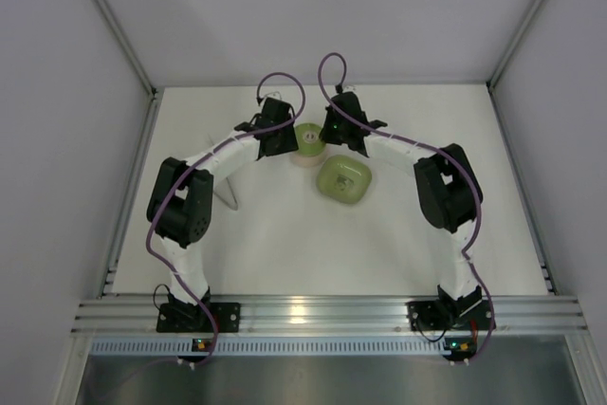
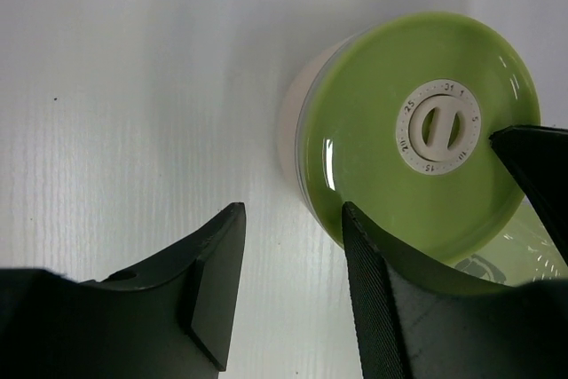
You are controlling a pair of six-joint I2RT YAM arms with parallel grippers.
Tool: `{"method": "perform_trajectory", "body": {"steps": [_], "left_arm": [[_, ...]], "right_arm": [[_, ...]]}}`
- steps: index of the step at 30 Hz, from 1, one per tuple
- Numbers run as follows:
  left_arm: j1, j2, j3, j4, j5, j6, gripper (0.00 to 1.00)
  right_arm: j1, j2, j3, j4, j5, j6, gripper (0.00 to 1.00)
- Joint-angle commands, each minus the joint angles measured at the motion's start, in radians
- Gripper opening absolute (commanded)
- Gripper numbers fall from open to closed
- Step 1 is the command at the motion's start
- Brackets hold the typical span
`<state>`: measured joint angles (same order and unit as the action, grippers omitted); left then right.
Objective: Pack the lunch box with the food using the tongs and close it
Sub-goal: Close the box lid on the packing box, then reset both arms
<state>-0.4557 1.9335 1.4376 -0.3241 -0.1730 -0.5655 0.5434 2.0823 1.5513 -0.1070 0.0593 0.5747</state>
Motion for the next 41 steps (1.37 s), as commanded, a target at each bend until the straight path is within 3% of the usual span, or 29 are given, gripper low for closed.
{"method": "perform_trajectory", "body": {"steps": [1,8,16,19,21,22,28,33,37,41], "left_arm": [[-0.008,-0.019,0.029,-0.128,0.009,0.041,0.53],[-0.008,-0.059,0.106,-0.161,-0.014,0.061,0.59],[-0.008,-0.154,0.159,-0.159,-0.045,0.075,0.61],[-0.006,-0.214,0.164,-0.162,-0.056,0.084,0.63],[-0.008,-0.252,0.158,-0.162,-0.056,0.085,0.65],[-0.006,-0.293,0.144,-0.162,-0.049,0.085,0.66],[-0.006,-0.459,0.078,-0.165,-0.042,0.081,0.79],[-0.006,-0.56,-0.002,-0.161,-0.049,0.069,0.81],[-0.006,-0.61,-0.016,-0.173,-0.063,0.073,0.82],[-0.006,-0.611,-0.003,-0.171,-0.063,0.082,0.84]], "right_arm": [[0.027,0.018,-0.011,-0.284,0.031,-0.055,0.06],[0.027,-0.03,0.039,-0.292,0.036,-0.073,0.12],[0.026,-0.123,0.177,-0.309,0.045,-0.127,0.32],[0.026,-0.206,0.171,-0.293,0.053,-0.148,0.55],[0.026,-0.302,0.141,-0.267,0.068,-0.16,0.8],[0.026,-0.335,0.1,-0.257,0.076,-0.162,0.99],[0.026,-0.605,-0.077,-0.226,0.129,-0.168,0.99],[0.026,-0.81,-0.206,-0.238,0.22,-0.171,0.99],[0.024,-0.925,-0.324,-0.212,0.281,-0.183,1.0],[0.024,-0.966,-0.324,-0.209,0.318,-0.196,0.99]]}}
